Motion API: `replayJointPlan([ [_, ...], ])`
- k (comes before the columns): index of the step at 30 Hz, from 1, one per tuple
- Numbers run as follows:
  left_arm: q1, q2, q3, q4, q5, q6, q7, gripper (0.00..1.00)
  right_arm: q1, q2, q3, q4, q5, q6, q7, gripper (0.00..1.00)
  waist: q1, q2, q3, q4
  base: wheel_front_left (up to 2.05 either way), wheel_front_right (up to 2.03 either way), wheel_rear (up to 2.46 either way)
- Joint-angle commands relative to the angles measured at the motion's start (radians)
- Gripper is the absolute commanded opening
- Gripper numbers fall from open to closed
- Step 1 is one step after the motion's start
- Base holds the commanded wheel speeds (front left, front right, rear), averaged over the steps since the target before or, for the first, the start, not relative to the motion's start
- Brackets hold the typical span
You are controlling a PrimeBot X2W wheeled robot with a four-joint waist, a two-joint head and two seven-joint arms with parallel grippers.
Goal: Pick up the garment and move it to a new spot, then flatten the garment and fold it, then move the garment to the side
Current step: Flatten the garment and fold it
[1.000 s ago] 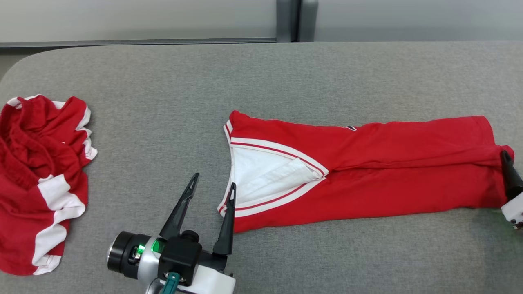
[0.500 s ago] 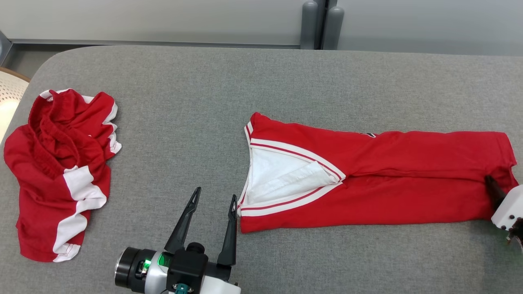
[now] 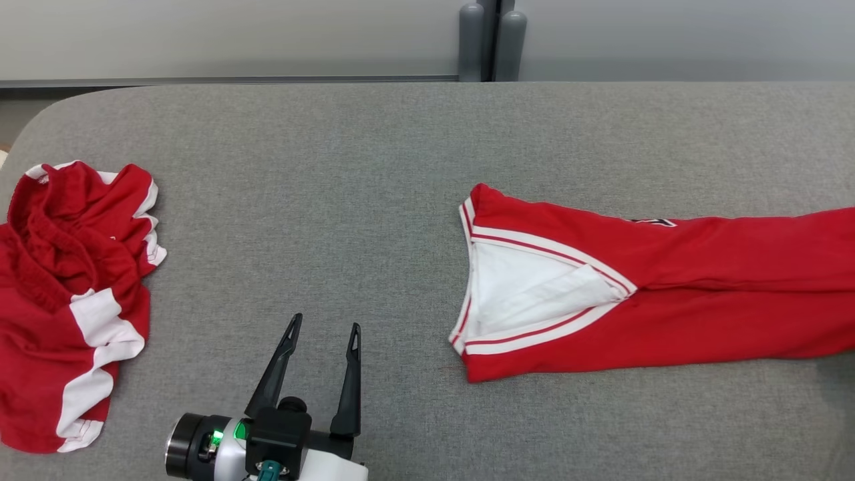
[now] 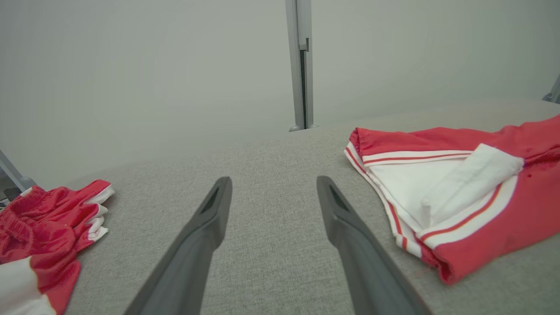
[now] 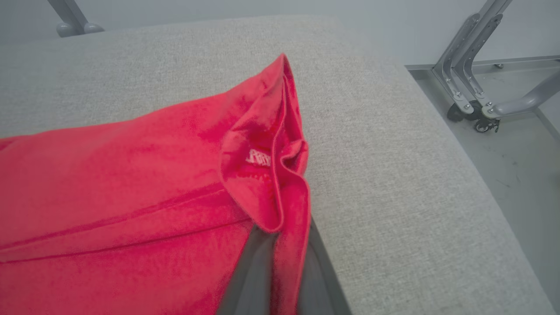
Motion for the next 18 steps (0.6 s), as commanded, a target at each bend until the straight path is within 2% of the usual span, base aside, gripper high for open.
replayJointPlan([
  [1, 0.001, 0.000, 0.012, 0.007, 0.009, -0.010, -0.001, 1.00, -0.034, -0.036, 0.011, 0.009, -0.032, -0.003, -0.012, 0.00, 0.0000, -0.0001, 0.003, -0.018, 0.00, 0.00, 0.00],
  [4, 0.004, -0.004, 0.026, 0.018, 0.016, -0.023, -0.001, 1.00, -0.083, -0.074, 0.034, 0.021, -0.085, -0.003, -0.007, 0.00, 0.0000, -0.0001, 0.001, -0.038, 0.00, 0.00, 0.00],
  [7, 0.007, -0.008, 0.038, 0.028, 0.021, -0.033, -0.001, 1.00, -0.135, -0.080, 0.050, 0.001, -0.122, -0.003, 0.013, 0.00, 0.0000, -0.0001, -0.006, -0.057, 0.00, 0.00, 0.00],
  [13, 0.014, -0.022, 0.051, 0.045, 0.037, -0.048, -0.001, 1.00, -0.202, -0.025, 0.079, -0.098, -0.186, -0.002, 0.061, 0.00, 0.0000, -0.0001, -0.021, -0.081, 0.00, 0.00, 0.00],
  [18, 0.017, -0.033, 0.059, 0.052, 0.048, -0.058, -0.001, 1.00, -0.199, 0.035, 0.066, -0.204, -0.265, -0.002, 0.080, 0.00, 0.0000, -0.0001, -0.027, -0.072, 0.00, 0.00, 0.00],
])
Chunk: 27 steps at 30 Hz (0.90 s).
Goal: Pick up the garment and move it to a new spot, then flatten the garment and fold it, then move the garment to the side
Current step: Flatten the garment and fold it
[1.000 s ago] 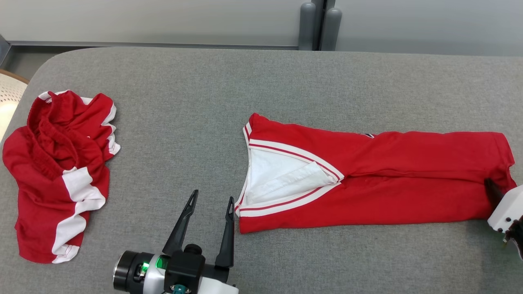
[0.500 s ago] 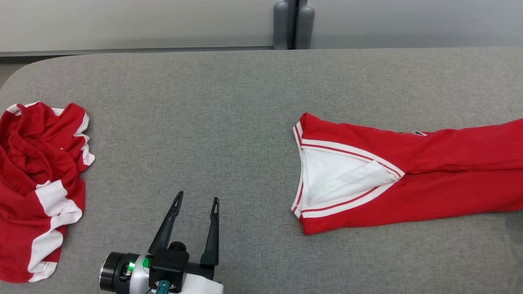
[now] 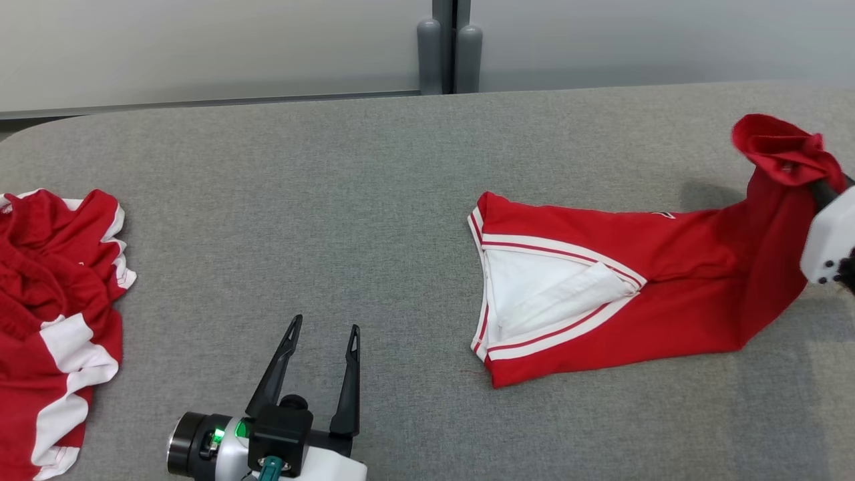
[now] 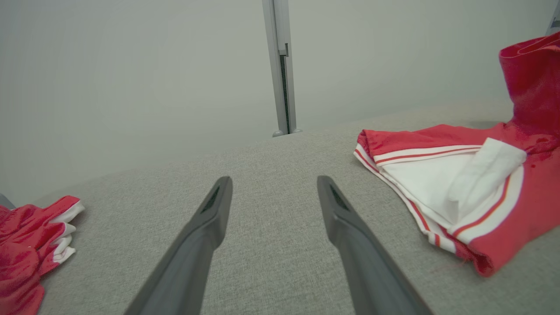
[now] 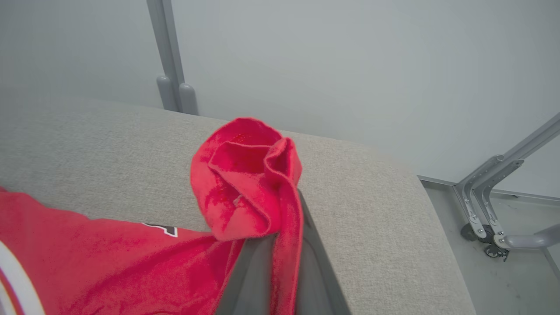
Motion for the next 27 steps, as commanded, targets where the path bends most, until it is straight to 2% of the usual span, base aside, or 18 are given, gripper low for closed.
replayJointPlan([
  [1, 0.014, -0.001, 0.009, 0.007, 0.008, -0.007, -0.001, 1.00, 0.016, 0.032, -0.015, -0.045, -0.033, -0.002, 0.012, 0.00, 0.0000, -0.0001, -0.004, 0.010, 0.00, 0.00, 0.00],
  [3, 0.016, -0.002, 0.010, 0.010, 0.010, -0.010, -0.001, 1.00, 0.030, 0.046, -0.026, -0.068, -0.051, -0.002, 0.020, 0.00, 0.0000, -0.0001, -0.005, 0.016, 0.00, 0.00, 0.00],
  [9, 0.015, -0.014, 0.016, 0.021, 0.021, -0.023, -0.001, 1.00, 0.125, 0.141, -0.132, -0.259, -0.195, -0.002, 0.091, 0.00, 0.0000, -0.0001, -0.004, 0.051, 0.00, 0.00, 0.00],
  [15, 0.014, -0.030, 0.020, 0.032, 0.029, -0.038, -0.001, 1.00, 0.272, 0.260, -0.266, -0.527, -0.368, -0.002, 0.230, 0.00, 0.0000, -0.0001, 0.001, 0.080, 0.00, 0.00, 0.00],
  [19, 0.005, -0.042, 0.022, 0.040, 0.033, -0.048, -0.001, 1.00, 0.371, 0.330, -0.310, -0.699, -0.455, -0.002, 0.337, 0.00, 0.0000, -0.0001, 0.009, 0.096, 0.00, 0.00, 0.00],
  [23, -0.005, -0.059, 0.023, 0.052, 0.036, -0.063, -0.001, 1.00, 0.434, 0.376, -0.325, -0.777, -0.503, -0.002, 0.402, 0.00, 0.0000, -0.0001, 0.015, 0.110, 0.00, 0.00, 0.00],
  [24, -0.008, -0.064, 0.024, 0.058, 0.039, -0.069, -0.001, 1.00, 0.453, 0.392, -0.322, -0.787, -0.514, -0.002, 0.419, 0.42, 0.0000, -0.0001, 0.016, 0.116, 0.00, 0.00, 0.00],
  [25, -0.008, -0.066, 0.026, 0.061, 0.040, -0.072, -0.001, 1.00, 0.460, 0.399, -0.320, -0.788, -0.516, -0.002, 0.423, 0.66, 0.0000, -0.0001, 0.015, 0.118, 0.00, 0.00, 0.00],
  [26, -0.008, -0.069, 0.027, 0.064, 0.040, -0.072, -0.001, 1.00, 0.465, 0.406, -0.318, -0.791, -0.518, -0.002, 0.429, 1.00, 0.0000, -0.0001, 0.015, 0.120, 0.00, 0.00, 0.00],
  [27, -0.009, -0.072, 0.029, 0.067, 0.042, -0.076, -0.001, 1.00, 0.468, 0.415, -0.317, -0.799, -0.518, -0.002, 0.424, 1.00, 0.0000, -0.0001, 0.014, 0.122, 0.00, 0.00, 0.00],
])
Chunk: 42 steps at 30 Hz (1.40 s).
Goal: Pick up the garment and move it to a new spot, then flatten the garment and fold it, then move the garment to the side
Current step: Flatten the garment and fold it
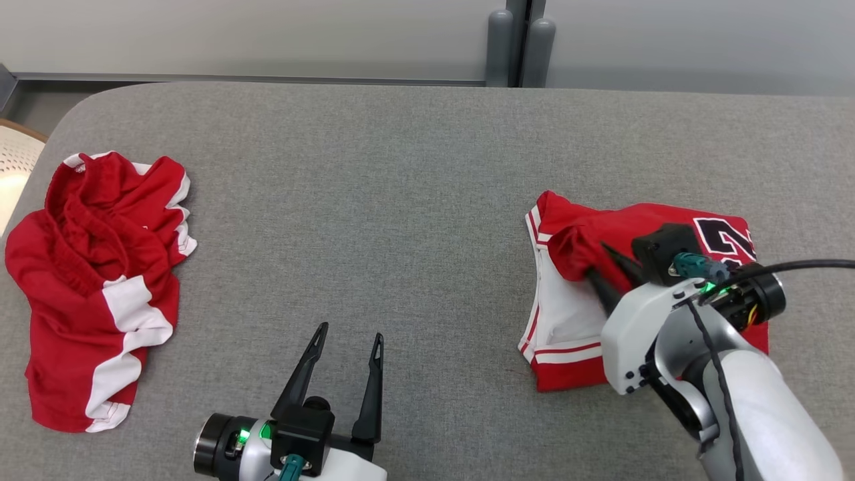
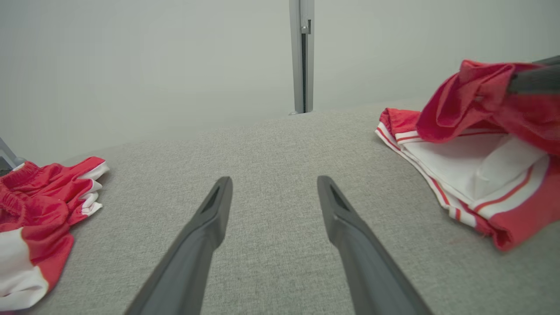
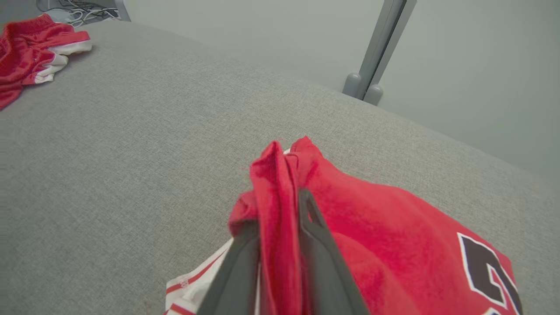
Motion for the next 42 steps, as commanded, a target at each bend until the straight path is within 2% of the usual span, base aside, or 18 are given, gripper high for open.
replayJointPlan([
  [1, -0.012, 0.002, 0.008, 0.004, 0.009, -0.005, -0.001, 1.00, 0.006, 0.010, 0.001, -0.019, 0.002, -0.002, -0.013, 1.00, 0.0000, 0.0000, -0.001, 0.002, 0.00, 0.00, 0.00],
  [7, 0.000, -0.008, 0.025, 0.012, 0.016, -0.010, -0.001, 1.00, 0.003, 0.014, 0.004, -0.099, 0.055, -0.002, -0.086, 1.00, 0.0000, 0.0000, -0.017, -0.004, 0.00, 0.00, 0.00],
  [12, 0.013, -0.012, 0.042, 0.007, 0.022, -0.015, -0.001, 1.00, 0.020, -0.018, -0.089, -0.148, 0.057, -0.002, -0.212, 1.00, 0.0000, 0.0000, -0.037, -0.029, 0.00, 0.00, 0.00],
  [18, 0.034, -0.012, 0.070, -0.018, 0.024, -0.026, -0.001, 1.00, 0.088, -0.053, -0.237, -0.070, 0.018, -0.002, -0.383, 1.00, 0.0000, 0.0000, -0.061, -0.067, 0.00, 0.00, 0.00],
  [23, 0.054, -0.016, 0.099, -0.035, 0.008, -0.036, -0.001, 1.00, 0.160, -0.065, -0.265, 0.031, 0.011, -0.001, -0.497, 1.00, 0.0000, 0.0000, -0.085, -0.092, 0.00, 0.00, 0.00],
  [24, 0.060, -0.018, 0.107, -0.037, 0.004, -0.037, -0.001, 1.00, 0.174, -0.068, -0.264, 0.058, 0.017, -0.001, -0.519, 0.49, 0.0000, 0.0000, -0.090, -0.098, 0.00, 0.00, 0.00],
  [25, 0.066, -0.018, 0.115, -0.039, 0.001, -0.042, -0.001, 1.00, 0.188, -0.070, -0.264, 0.086, 0.019, -0.001, -0.542, 0.13, 0.0000, 0.0000, -0.096, -0.104, 0.00, 0.00, 0.00],
  [26, 0.074, -0.018, 0.122, -0.040, -0.001, -0.044, -0.001, 1.00, 0.200, -0.072, -0.255, 0.111, 0.018, -0.001, -0.568, 0.00, 0.0000, 0.0000, -0.102, -0.108, 0.00, 0.00, 0.00],
  [33, 0.111, -0.024, 0.148, -0.043, 0.011, -0.066, -0.001, 1.00, 0.222, -0.068, -0.177, 0.275, 0.022, -0.001, -0.671, 0.00, 0.0000, 0.0000, -0.134, -0.119, 0.00, 0.00, 0.00],
  [42, 0.104, -0.043, 0.138, -0.031, 0.034, -0.100, -0.001, 1.00, 0.017, -0.056, -0.020, 0.493, 0.005, -0.001, -0.712, 0.00, 0.0000, 0.0000, -0.110, -0.061, 0.00, 0.00, 0.00],
])
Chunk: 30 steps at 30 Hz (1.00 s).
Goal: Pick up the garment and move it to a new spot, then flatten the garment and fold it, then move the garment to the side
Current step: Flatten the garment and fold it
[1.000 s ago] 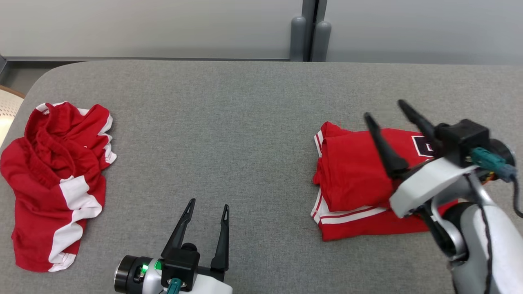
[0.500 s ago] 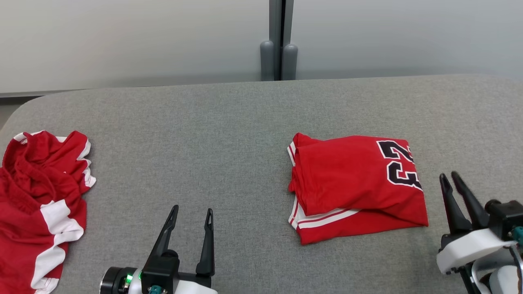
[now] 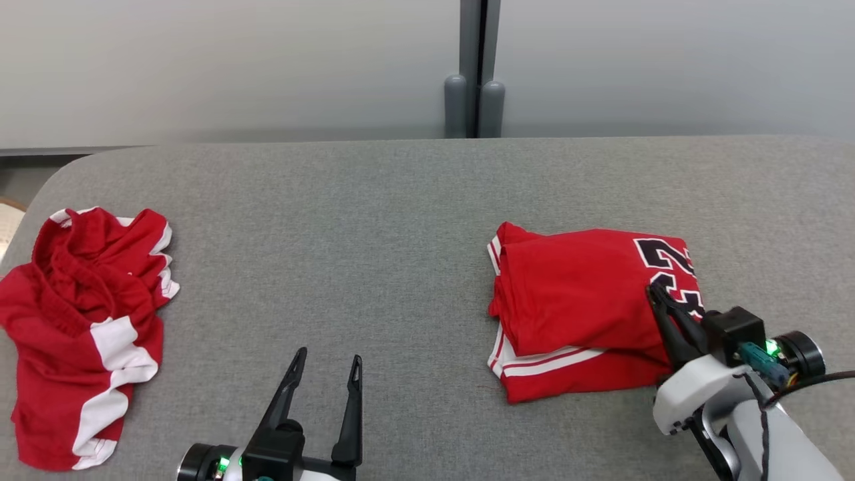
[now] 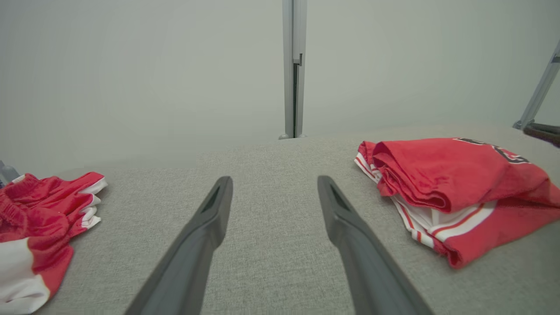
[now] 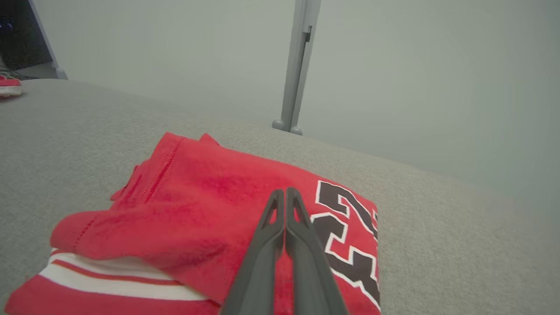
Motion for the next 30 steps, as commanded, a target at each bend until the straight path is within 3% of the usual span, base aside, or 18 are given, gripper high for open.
replayJointPlan([
  [1, -0.006, -0.003, -0.006, 0.008, 0.014, -0.009, -0.001, 1.00, -0.044, -0.004, 0.032, 0.059, -0.006, 0.000, -0.008, 0.00, 0.0001, -0.0001, 0.018, 0.029, 0.00, 0.00, 0.00],
  [9, -0.030, -0.015, -0.020, 0.029, 0.011, -0.024, -0.001, 1.00, -0.177, 0.024, 0.209, 0.310, 0.048, 0.000, -0.009, 0.00, 0.0001, -0.0001, 0.041, 0.099, 0.00, 0.00, 0.00],
  [21, -0.041, -0.022, -0.010, 0.037, 0.015, -0.025, -0.001, 1.00, -0.155, 0.074, 0.482, 0.226, 0.243, 0.000, -0.010, 0.00, 0.0001, -0.0001, 0.048, 0.096, 0.00, 0.00, 0.00],
  [25, -0.040, -0.022, 0.001, 0.033, 0.016, -0.022, -0.001, 1.00, -0.163, 0.050, 0.489, 0.132, 0.280, -0.001, -0.010, 0.00, 0.0001, -0.0001, 0.039, 0.076, 0.00, 0.00, 0.00],
  [26, -0.035, -0.022, 0.006, 0.027, 0.017, -0.019, -0.001, 1.00, -0.160, 0.044, 0.460, 0.095, 0.283, 0.000, -0.010, 0.27, 0.0001, -0.0001, 0.035, 0.068, 0.00, 0.00, 0.00],
  [27, -0.029, -0.023, 0.012, 0.023, 0.015, -0.017, -0.001, 1.00, -0.150, 0.041, 0.431, 0.059, 0.275, 0.000, -0.010, 0.94, 0.0001, -0.0001, 0.030, 0.059, 0.00, 0.00, 0.00],
  [28, -0.025, -0.023, 0.018, 0.017, 0.014, -0.017, -0.001, 1.00, -0.135, 0.040, 0.399, 0.022, 0.261, 0.000, -0.010, 1.00, 0.0001, -0.0001, 0.023, 0.051, 0.00, 0.00, 0.00],
  [30, -0.009, -0.022, 0.035, 0.008, 0.012, -0.011, -0.001, 1.00, -0.103, 0.041, 0.334, -0.053, 0.225, 0.000, -0.009, 1.00, 0.0001, -0.0001, 0.006, 0.030, 0.00, 0.00, 0.00],
])
